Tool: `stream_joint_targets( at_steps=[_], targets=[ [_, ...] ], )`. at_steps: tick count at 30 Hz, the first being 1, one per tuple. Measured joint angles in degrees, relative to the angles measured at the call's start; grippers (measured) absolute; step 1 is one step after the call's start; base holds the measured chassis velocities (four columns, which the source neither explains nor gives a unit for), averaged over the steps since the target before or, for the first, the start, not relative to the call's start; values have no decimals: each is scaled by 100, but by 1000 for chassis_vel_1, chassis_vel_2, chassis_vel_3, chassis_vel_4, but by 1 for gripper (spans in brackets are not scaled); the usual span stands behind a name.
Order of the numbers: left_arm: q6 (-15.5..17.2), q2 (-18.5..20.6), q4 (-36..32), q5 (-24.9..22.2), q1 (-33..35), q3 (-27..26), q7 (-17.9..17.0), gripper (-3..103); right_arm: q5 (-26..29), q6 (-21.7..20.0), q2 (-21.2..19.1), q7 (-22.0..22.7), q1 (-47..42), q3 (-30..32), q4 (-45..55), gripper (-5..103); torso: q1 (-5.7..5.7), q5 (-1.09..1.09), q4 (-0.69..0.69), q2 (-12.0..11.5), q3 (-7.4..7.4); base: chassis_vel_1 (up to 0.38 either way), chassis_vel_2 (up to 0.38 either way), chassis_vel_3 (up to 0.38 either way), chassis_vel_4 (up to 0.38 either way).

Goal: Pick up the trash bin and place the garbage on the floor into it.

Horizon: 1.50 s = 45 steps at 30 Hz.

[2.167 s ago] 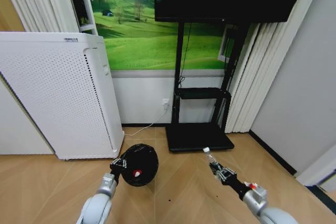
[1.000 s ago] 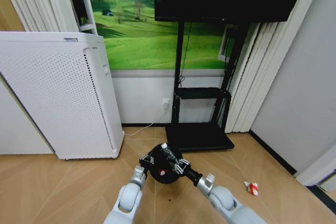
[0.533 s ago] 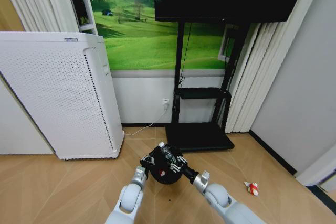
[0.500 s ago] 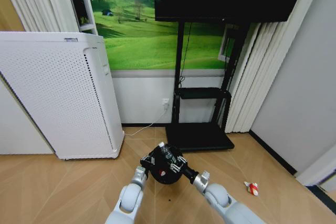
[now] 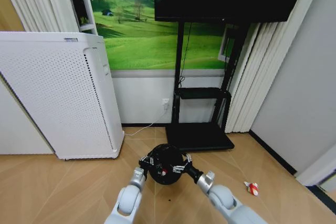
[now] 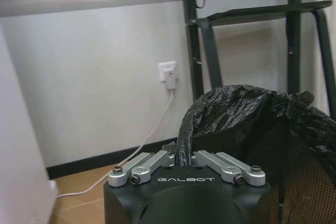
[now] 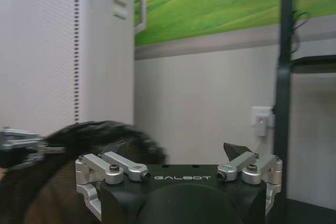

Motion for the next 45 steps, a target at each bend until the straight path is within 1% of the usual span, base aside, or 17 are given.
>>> stream_joint_targets(
  at_steps=[1,2,3,4,6,7,10,11,14,15,17,22,25,29,37,42,45],
  targets=[
    [0,53,-70,-31,51,-91,0,6,28,-24,-19,47,-103,190,35,100,0,0,0,0,0,0,0,0,0],
    [0,53,-70,-31,51,-91,0,6,28,-24,-19,47,-103,190,35,100,0,0,0,0,0,0,0,0,0],
    [-4,127,-154,-61,111,-200,-4,6,50,-50,-40,101,-240,467,66,100,0,1,-1,0,0,0,0,0,0],
    [-4,127,-154,-61,111,-200,-4,6,50,-50,-40,101,-240,467,66,100,0,1,-1,0,0,0,0,0,0],
    [-46,298,-321,-85,242,-389,-39,6,15,-186,-54,301,-516,1087,94,100,-1,0,-1,0,0,0,0,0,0],
    [-46,298,-321,-85,242,-389,-39,6,15,-186,-54,301,-516,1087,94,100,-1,0,-1,0,0,0,0,0,0],
    [-68,463,-553,-101,405,-622,-59,6,-71,-597,-47,832,-822,1865,101,100,-1,0,-1,0,0,0,0,0,0],
    [-68,463,-553,-101,405,-622,-59,6,-71,-597,-47,832,-822,1865,101,100,-1,0,-1,0,0,0,0,0,0],
    [-69,486,-731,-105,518,-802,-85,6,-109,-845,-47,1154,-1109,2389,101,100,-1,0,-1,0,0,0,0,0,0],
    [-69,486,-731,-105,518,-802,-85,6,-109,-845,-47,1154,-1109,2389,101,100,-1,0,-1,0,0,0,0,0,0],
    [-63,477,-820,-119,586,-930,-108,6,-84,-884,-29,1208,-1311,2661,126,100,-1,0,-2,0,0,0,0,0,0],
    [-56,490,-929,-166,698,-1127,-123,6,8,-847,88,1324,-1529,2836,178,100,-1,1,-1,0,0,0,0,0,0],
    [-55,508,-1021,-229,772,-1321,-125,6,23,-885,271,1485,-1629,2889,184,100,-1,1,-2,1,0,0,0,0,0],
    [-45,578,-1124,-340,868,-1512,-127,6,23,-907,395,1511,-1640,2880,137,100,-1,0,-1,0,0,0,0,0,0],
    [-42,636,-1151,-405,911,-1615,-125,6,13,-915,419,1500,-1481,2750,-33,100,-1,0,0,0,1,-35,-38,33,45],
    [-41,605,-1133,-409,889,-1586,-122,6,12,-919,381,1472,-1415,2684,-138,100,0,0,-3,0,0,-150,-131,153,182],
    [-37,579,-1102,-406,856,-1542,-120,6,12,-909,342,1428,-1374,2662,-227,100,0,-1,-2,1,0,-212,-227,204,217]
  ],
)
